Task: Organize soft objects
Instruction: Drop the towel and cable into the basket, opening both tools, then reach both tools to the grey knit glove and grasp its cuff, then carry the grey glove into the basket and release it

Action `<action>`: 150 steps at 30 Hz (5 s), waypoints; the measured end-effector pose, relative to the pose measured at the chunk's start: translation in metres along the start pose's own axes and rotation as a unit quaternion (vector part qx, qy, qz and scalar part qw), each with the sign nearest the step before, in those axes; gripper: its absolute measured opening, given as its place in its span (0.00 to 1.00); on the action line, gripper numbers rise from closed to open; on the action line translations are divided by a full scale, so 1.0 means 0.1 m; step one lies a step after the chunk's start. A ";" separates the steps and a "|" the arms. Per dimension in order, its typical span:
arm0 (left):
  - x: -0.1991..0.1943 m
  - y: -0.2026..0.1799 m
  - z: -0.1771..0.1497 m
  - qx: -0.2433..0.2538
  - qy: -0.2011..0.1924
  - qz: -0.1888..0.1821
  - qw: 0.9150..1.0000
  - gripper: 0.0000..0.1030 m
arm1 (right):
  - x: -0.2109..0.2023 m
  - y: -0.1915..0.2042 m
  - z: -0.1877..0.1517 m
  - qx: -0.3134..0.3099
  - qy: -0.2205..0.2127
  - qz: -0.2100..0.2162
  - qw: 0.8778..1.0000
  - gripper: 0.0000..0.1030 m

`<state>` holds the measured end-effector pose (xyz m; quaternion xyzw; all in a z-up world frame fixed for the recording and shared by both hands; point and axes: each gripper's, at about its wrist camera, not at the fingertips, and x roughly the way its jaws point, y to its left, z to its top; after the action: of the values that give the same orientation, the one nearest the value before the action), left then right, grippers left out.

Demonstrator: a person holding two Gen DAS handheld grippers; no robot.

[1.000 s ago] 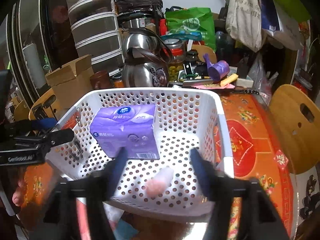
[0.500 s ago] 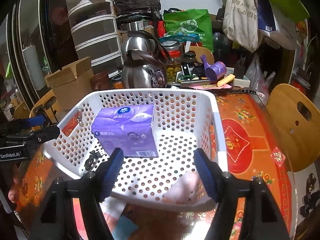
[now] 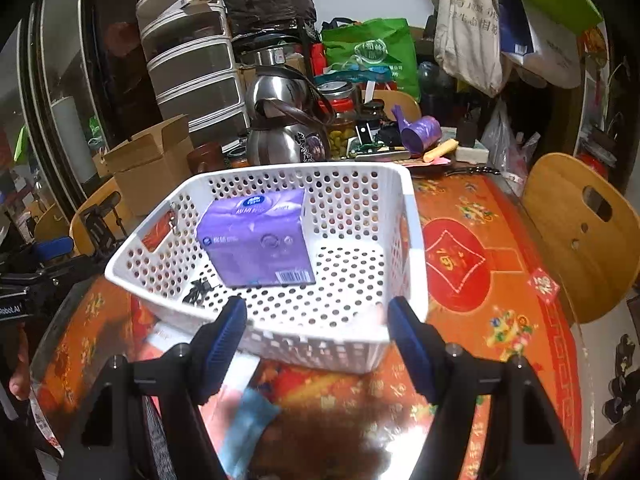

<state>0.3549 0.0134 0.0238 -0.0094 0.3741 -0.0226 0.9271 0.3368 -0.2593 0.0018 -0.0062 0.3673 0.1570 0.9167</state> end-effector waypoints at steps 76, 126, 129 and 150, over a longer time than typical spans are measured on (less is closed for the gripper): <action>-0.11 -0.02 -2.19 -0.014 0.018 -0.055 0.998 0.12 | -0.38 1.20 -1.79 -0.048 -0.007 -0.001 0.999 0.11; -1.10 -0.29 0.35 0.013 -0.143 -0.104 0.984 0.10 | -1.05 0.69 0.34 -0.058 -0.134 0.029 0.989 0.08; -0.81 -0.30 0.70 0.005 -0.124 -0.097 0.988 0.10 | -0.86 0.56 0.60 -0.054 -0.128 0.014 0.990 0.08; 0.70 -0.26 0.60 -0.025 -0.032 -0.022 0.999 0.78 | 0.31 0.14 0.45 -0.037 -0.051 -0.030 0.998 0.61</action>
<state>0.4460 -0.0158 0.0192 -0.0415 0.3439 -0.0332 0.9375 0.3840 -0.2309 0.0149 -0.0431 0.3134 0.1427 0.9378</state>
